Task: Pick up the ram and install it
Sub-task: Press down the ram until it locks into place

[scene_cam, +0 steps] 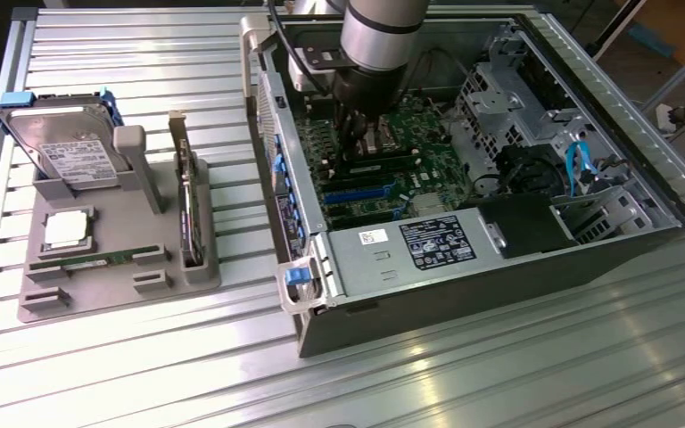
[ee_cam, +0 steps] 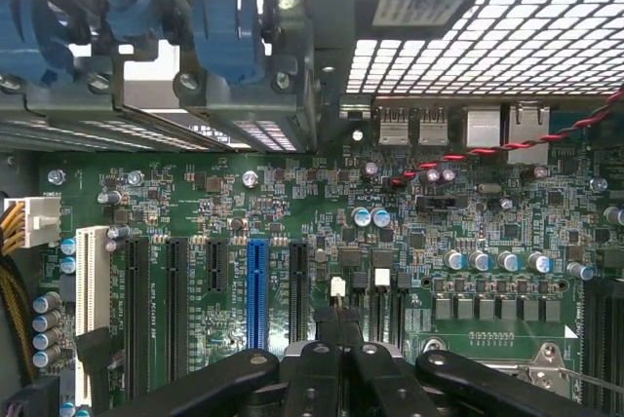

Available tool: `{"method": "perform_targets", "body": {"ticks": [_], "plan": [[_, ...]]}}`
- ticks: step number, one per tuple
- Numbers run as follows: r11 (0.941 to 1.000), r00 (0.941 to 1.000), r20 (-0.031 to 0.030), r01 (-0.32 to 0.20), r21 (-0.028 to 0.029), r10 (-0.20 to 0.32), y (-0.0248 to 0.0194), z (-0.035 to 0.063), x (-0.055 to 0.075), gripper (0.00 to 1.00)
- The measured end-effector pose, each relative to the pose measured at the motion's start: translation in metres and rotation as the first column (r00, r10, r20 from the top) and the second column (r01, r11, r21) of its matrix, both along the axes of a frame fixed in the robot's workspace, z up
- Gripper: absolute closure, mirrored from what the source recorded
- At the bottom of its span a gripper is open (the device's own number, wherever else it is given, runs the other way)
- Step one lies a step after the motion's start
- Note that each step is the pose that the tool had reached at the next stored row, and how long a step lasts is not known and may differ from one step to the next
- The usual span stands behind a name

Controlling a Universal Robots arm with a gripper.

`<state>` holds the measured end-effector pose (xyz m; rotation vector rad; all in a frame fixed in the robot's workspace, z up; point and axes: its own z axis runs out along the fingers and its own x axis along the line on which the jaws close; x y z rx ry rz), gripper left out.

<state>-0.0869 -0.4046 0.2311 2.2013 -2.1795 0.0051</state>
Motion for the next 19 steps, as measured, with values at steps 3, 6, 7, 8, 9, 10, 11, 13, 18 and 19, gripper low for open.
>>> {"method": "perform_targets", "body": {"ticks": [3, 6, 7, 8, 9, 10, 11, 13, 18, 19], "plan": [[1.0000, 1.0000, -0.0005, 0.000, -0.0009, 0.000, -0.0001, 0.0041, 0.000, 0.89], [1.0000, 1.0000, -0.0005, 0.000, -0.0013, 0.000, -0.0001, 0.0074, 0.000, 0.89], [1.0000, 1.0000, -0.0005, 0.000, -0.0014, 0.000, -0.0001, 0.0085, 0.000, 0.89], [1.0000, 1.0000, -0.0005, 0.000, -0.0015, 0.000, -0.0001, 0.0098, 0.000, 0.89], [1.0000, 1.0000, -0.0005, 0.000, -0.0014, 0.000, -0.0001, 0.0112, 0.000, 0.89], [1.0000, 1.0000, -0.0005, 0.000, -0.0016, 0.000, -0.0001, 0.0137, 0.000, 0.89], [1.0000, 1.0000, -0.0005, 0.000, -0.0017, 0.000, -0.0001, 0.0152, 0.000, 0.89], [1.0000, 1.0000, -0.0005, 0.000, -0.0016, 0.000, -0.0001, 0.0190, 0.000, 0.89], [1.0000, 1.0000, -0.0004, 0.000, -0.0016, 0.000, -0.0001, 0.0286, 0.000, 0.89], [1.0000, 1.0000, -0.0005, 0.000, -0.0016, 0.000, -0.0001, 0.0307, 0.000, 0.89]]}}
